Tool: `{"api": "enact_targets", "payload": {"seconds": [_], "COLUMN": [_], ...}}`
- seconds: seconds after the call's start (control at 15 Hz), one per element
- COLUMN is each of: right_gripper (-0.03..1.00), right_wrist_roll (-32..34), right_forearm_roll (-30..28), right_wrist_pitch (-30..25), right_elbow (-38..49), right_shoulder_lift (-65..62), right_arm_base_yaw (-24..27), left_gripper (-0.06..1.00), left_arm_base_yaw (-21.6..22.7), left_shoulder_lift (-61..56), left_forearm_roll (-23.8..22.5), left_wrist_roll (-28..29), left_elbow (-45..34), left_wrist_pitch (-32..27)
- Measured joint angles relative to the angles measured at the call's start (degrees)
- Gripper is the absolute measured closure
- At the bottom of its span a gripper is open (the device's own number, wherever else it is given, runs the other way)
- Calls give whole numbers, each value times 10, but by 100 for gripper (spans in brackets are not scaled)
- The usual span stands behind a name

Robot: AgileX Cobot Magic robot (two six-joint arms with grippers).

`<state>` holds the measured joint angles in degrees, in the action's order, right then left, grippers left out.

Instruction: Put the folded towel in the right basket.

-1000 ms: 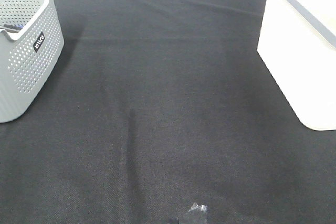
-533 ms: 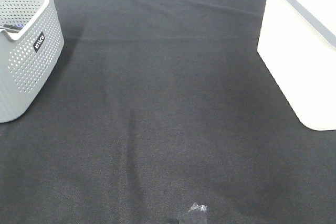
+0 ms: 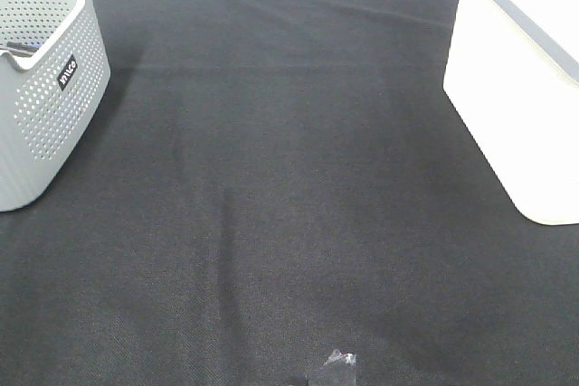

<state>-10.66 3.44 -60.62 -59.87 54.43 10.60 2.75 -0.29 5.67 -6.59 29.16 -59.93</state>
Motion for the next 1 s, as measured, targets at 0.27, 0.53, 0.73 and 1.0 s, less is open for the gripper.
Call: {"api": "enact_targets", "payload": {"seconds": [0.27, 0.53, 0.73, 1.0], "right_gripper": [-1, -1, -1, -1], "right_wrist_roll": [10, 11, 12, 68], "right_forearm_roll": [6, 15, 21, 12], "right_wrist_pitch": [10, -19, -20, -25], "right_elbow": [24, 144, 230, 309], "right_shoulder_lift": [-140, -297, -403, -539], "right_arm_base_yaw": [0, -5, -49, -59], "left_gripper": [-3, -3, -3, -3], "left_arm_base_yaw": [0, 0, 0, 0], "left_shoulder_lift": [0, 0, 0, 0], "left_forearm_roll": [0, 0, 0, 0], "left_wrist_roll": [0, 0, 0, 0], "left_elbow": [0, 0, 0, 0], "left_wrist_pitch": [0, 0, 0, 0]}}
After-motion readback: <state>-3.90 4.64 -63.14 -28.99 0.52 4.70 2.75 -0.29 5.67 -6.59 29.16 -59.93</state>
